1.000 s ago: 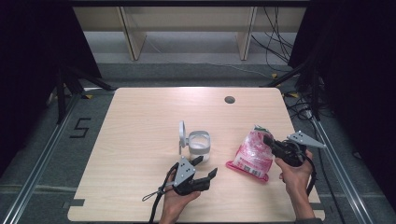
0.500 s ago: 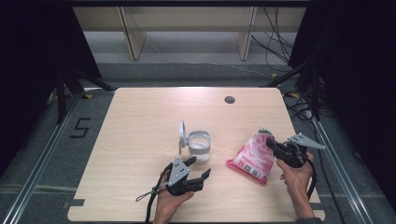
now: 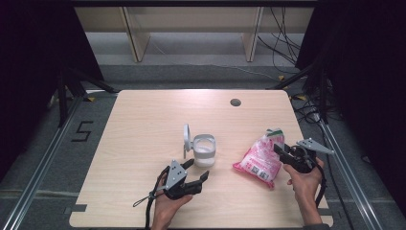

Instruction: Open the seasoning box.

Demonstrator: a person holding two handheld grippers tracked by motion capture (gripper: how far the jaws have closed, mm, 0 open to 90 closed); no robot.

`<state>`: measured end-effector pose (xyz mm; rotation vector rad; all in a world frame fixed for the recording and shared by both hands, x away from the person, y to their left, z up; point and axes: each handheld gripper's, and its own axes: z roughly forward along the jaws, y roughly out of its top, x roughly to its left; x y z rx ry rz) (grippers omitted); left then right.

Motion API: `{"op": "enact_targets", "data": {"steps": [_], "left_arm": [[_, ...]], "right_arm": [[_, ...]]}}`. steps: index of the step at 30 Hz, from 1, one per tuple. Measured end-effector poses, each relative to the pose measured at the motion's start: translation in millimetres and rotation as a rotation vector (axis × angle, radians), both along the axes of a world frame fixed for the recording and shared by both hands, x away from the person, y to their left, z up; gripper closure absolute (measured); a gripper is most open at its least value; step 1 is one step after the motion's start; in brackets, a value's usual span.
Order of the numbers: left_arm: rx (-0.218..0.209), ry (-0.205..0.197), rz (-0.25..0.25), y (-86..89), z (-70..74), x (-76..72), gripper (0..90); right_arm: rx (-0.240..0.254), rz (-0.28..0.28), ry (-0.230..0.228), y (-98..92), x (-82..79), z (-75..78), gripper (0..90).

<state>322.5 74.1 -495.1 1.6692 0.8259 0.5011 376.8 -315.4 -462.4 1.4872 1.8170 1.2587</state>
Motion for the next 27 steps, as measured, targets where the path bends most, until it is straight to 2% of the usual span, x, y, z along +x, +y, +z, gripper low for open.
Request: {"op": "enact_targets", "data": {"steps": [1, 2, 3, 4, 5, 6, 7, 8, 10, 11, 12, 13, 14, 15, 16, 17, 19, 20, 21, 22, 23, 24, 25, 26, 27], "left_arm": [[0.002, 0.006, 0.001, 0.5, 0.1, 0.3, 31.6], [0.003, 0.006, 0.003, 0.5, 0.2, 0.5, 31.5], [0.004, 0.004, 0.003, 0.7, 0.3, 0.6, 31.5], [0.004, 0.005, 0.003, 0.9, 0.3, 0.8, 31.5], [0.005, 0.004, 0.003, 0.9, 0.3, 0.8, 31.5], [0.005, 0.004, 0.001, 1.1, 0.4, 0.9, 31.5], [0.001, 0.002, 0.0, 1.3, 0.5, 1.4, 31.5], [0.007, -0.004, 0.001, 2.1, 0.9, 1.9, 31.5], [0.004, -0.013, -0.001, 4.2, 1.9, 3.3, 31.5], [0.018, -0.017, 0.0, 5.9, 3.0, 3.8, 31.5], [0.004, -0.008, 0.012, 6.1, 3.1, 3.4, 31.4], [-0.003, -0.013, 0.014, 6.9, 3.1, 4.2, 31.3], [0.016, -0.016, 0.015, 9.0, 4.6, 3.9, 31.1], [0.011, -0.02, 0.014, 10.0, 5.0, 4.2, 31.2], [0.017, -0.018, 0.017, 11.2, 5.7, 4.1, 31.2], [0.015, -0.02, 0.02, 12.0, 5.9, 4.4, 31.1], [0.022, -0.022, 0.022, 14.1, 6.5, 5.1, 31.1], [0.007, -0.018, 0.025, 14.1, 6.0, 5.4, 31.1], [0.009, -0.022, 0.026, 15.0, 6.2, 6.1, 31.1], [0.012, -0.024, 0.027, 15.8, 6.7, 6.3, 31.0], [0.014, -0.016, 0.034, 17.4, 7.5, 6.1, 30.9], [-0.003, -0.015, 0.036, 18.2, 7.6, 7.1, 30.7], [0.001, -0.012, 0.043, 20.5, 8.7, 7.4, 30.1], [-0.004, -0.005, 0.052, 22.1, 9.3, 8.0, 29.5], [-0.011, -0.008, 0.058, 23.9, 9.5, 8.9, 29.3]], "right_arm": [[-0.017, 0.014, -0.026, -2.3, 0.3, -1.5, 66.8], [-0.016, 0.018, -0.016, -2.8, -0.1, -2.1, 66.7], [0.012, -0.001, -0.002, -0.9, -2.7, -3.4, 66.4], [-0.012, 0.02, -0.023, -5.3, -1.6, -5.3, 65.4], [-0.023, 0.024, -0.001, -7.0, -3.6, -4.3, 64.4], [-0.03, 0.016, -0.005, -7.9, -4.4, -4.6, 64.2], [0.01, -0.017, 0.026, -4.6, -8.3, -2.7, 63.3], [-0.017, 0.006, -0.003, -9.1, -7.2, -2.9, 61.5], [0.012, -0.028, -0.007, -7.6, -11.3, -0.9, 60.0], [0.016, -0.033, -0.029, -9.1, -12.7, -0.2, 57.4], [0.017, -0.038, -0.045, -10.7, -13.6, 0.8, 54.7], [0.06, -0.066, -0.029, -7.9, -17.1, 2.4, 54.5], [0.041, -0.041, -0.06, -11.0, -15.6, 1.4, 54.5], [0.052, -0.053, -0.056, -8.7, -18.0, 2.1, 54.1], [0.028, -0.048, -0.049, -9.3, -19.2, 2.8, 53.8], [0.024, -0.047, -0.058, -8.1, -19.5, 2.1, 53.7], [0.037, -0.018, -0.072, -5.2, -19.5, 0.5, 53.0], [0.024, -0.026, -0.068, -3.4, -20.9, 1.3, 52.2], [0.035, -0.009, -0.061, -1.2, -22.3, 1.5, 51.6], [0.032, -0.017, -0.037, 1.5, -24.5, 2.7, 50.9], [0.02, -0.001, -0.052, 1.4, -24.3, 2.1, 49.9], [0.043, -0.016, -0.051, 6.3, -26.7, 1.8, 48.8], [0.045, 0.004, -0.043, 7.7, -28.0, 2.6, 48.1], [0.036, 0.016, -0.055, 9.5, -28.5, 2.4, 47.7], [0.048, 0.006, -0.044, 13.6, -31.0, 2.5, 47.1]]}}
